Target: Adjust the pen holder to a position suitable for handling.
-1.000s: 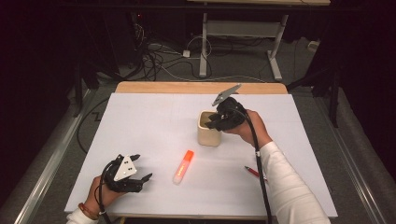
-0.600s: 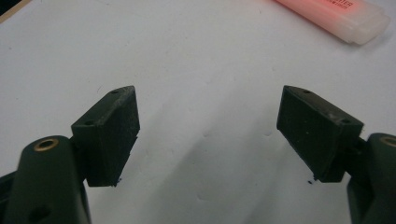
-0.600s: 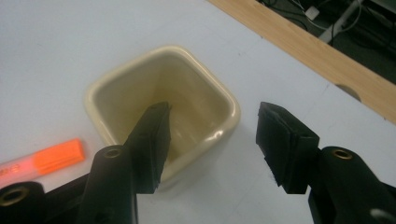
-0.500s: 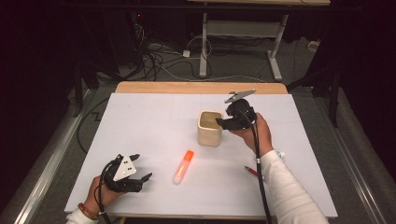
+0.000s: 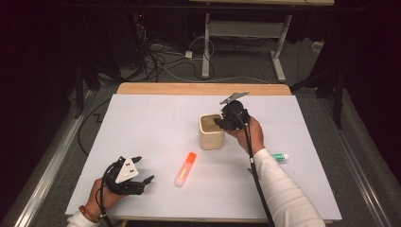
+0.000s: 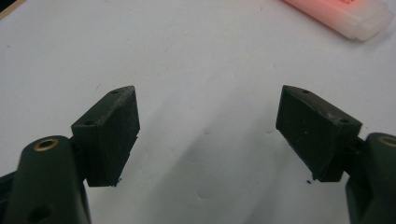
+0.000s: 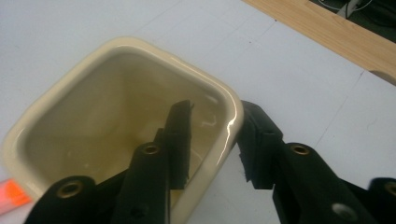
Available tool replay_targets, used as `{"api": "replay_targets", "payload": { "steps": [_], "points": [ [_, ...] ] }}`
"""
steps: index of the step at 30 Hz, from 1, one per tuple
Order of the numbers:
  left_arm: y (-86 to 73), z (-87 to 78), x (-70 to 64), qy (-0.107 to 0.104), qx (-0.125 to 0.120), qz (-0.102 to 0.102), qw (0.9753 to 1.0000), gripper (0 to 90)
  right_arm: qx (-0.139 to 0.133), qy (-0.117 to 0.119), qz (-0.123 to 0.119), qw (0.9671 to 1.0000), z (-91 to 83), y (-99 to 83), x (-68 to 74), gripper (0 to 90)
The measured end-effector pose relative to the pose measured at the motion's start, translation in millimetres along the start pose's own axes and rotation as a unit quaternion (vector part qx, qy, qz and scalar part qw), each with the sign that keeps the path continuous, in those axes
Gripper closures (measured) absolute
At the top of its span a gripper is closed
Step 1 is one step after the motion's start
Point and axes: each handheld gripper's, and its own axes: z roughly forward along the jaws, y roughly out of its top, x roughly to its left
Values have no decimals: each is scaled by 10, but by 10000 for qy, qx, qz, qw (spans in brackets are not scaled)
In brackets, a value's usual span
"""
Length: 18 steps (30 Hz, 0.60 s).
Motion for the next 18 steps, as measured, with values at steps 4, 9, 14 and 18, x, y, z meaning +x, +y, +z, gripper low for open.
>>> {"api": "replay_targets", "payload": {
  "steps": [4,9,14,18],
  "points": [
    [-5,-6,3,7,-8,-4,10000,206,66,-100,-53,9999,48,0,11,714],
    [-1,-4,0,15,-5,5,10000,206,12,-405,-62,9992,44,-19,83,746],
    [9,-6,-8,20,-8,13,10000,206,-121,-686,254,9972,33,-63,132,748],
    [14,-3,-10,31,-12,0,10000,206,-198,-1022,467,9935,22,-98,189,751]
  ]
}}
